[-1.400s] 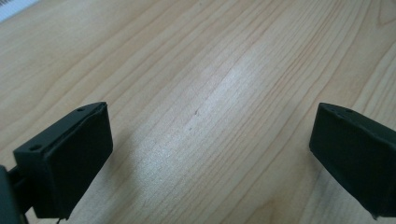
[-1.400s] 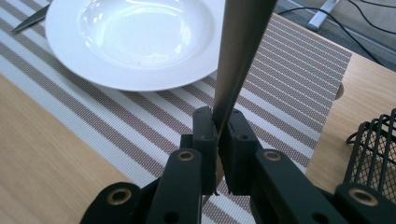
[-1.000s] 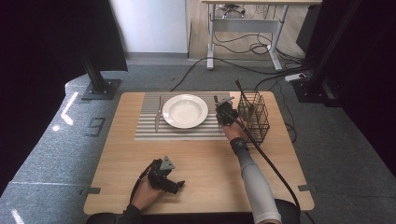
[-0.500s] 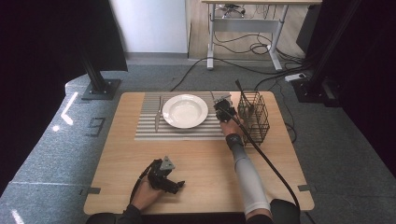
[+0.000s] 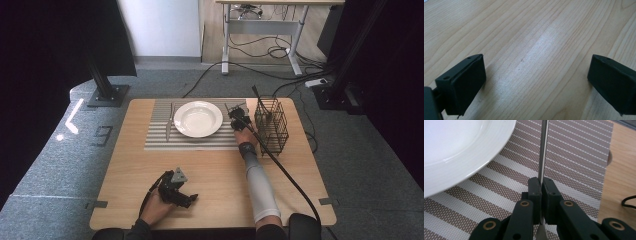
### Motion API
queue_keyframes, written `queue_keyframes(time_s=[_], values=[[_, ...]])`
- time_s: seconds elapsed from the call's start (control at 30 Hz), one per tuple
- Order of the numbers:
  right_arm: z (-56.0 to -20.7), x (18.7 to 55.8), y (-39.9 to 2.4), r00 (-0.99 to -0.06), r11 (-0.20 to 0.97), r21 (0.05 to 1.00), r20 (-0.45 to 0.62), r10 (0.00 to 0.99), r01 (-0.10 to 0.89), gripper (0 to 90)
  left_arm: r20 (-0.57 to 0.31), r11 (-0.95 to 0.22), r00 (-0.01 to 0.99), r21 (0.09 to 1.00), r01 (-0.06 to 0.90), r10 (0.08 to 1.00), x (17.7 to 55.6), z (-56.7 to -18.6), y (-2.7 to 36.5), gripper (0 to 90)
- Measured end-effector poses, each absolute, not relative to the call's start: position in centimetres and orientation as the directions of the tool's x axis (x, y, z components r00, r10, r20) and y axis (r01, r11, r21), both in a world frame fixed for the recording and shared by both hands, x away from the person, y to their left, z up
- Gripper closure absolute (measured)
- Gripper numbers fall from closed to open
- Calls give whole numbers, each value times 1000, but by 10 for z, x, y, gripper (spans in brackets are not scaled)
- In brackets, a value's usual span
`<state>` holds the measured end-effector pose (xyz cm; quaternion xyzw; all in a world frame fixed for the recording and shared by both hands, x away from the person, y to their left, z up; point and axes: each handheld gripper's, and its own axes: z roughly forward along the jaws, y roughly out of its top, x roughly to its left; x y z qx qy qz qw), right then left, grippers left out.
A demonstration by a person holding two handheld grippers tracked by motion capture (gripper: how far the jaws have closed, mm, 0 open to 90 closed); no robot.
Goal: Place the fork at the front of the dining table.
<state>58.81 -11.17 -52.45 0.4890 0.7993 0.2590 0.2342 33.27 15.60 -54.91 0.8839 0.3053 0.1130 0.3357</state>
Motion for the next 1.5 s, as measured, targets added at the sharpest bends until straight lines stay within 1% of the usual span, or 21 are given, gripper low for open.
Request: queue_keyframes(time_s=[0.4,0.6,0.7,0.8,0.9,0.97,1.03,1.13,1.17,1.33,1.4,1.47,1.5], values=[[-534,593,-111,-408,394,633,-133,903,667,845,-7,-588,791,665,461,612,332,-549,156,24],[-532,593,-113,-403,389,632,-130,906,670,814,-7,-588,791,665,460,611,332,-549,156,27],[-528,592,-113,-399,387,637,-133,907,666,725,-7,-588,792,665,460,611,332,-549,156,28],[-522,589,-114,-407,371,639,-98,908,674,575,-7,-588,792,665,460,611,332,-549,156,28],[-516,581,-115,-410,346,647,-56,910,679,463,-7,-589,792,666,459,610,332,-549,156,28],[-514,574,-115,-421,343,634,-30,907,693,400,-5,-592,795,664,456,607,332,-549,156,28],[-512,565,-115,-409,345,631,-46,911,695,351,-3,-594,796,664,455,605,332,-549,156,29],[-513,553,-117,-377,317,621,-37,925,717,282,-3,-595,797,664,453,603,332,-549,156,32],[-513,549,-118,-374,314,618,-36,927,721,280,-2,-595,798,665,452,603,332,-549,156,32],[-519,538,-120,-352,343,603,-109,930,720,272,-3,-595,799,665,451,602,332,-549,156,36],[-521,536,-121,-347,357,595,-136,928,721,305,-4,-595,799,665,452,602,332,-549,156,36],[-522,534,-122,-344,369,577,-157,926,729,318,-4,-595,799,665,451,601,332,-549,156,37],[-522,534,-123,-339,359,576,-148,929,734,347,-4,-595,799,665,451,602,332,-549,156,38]])
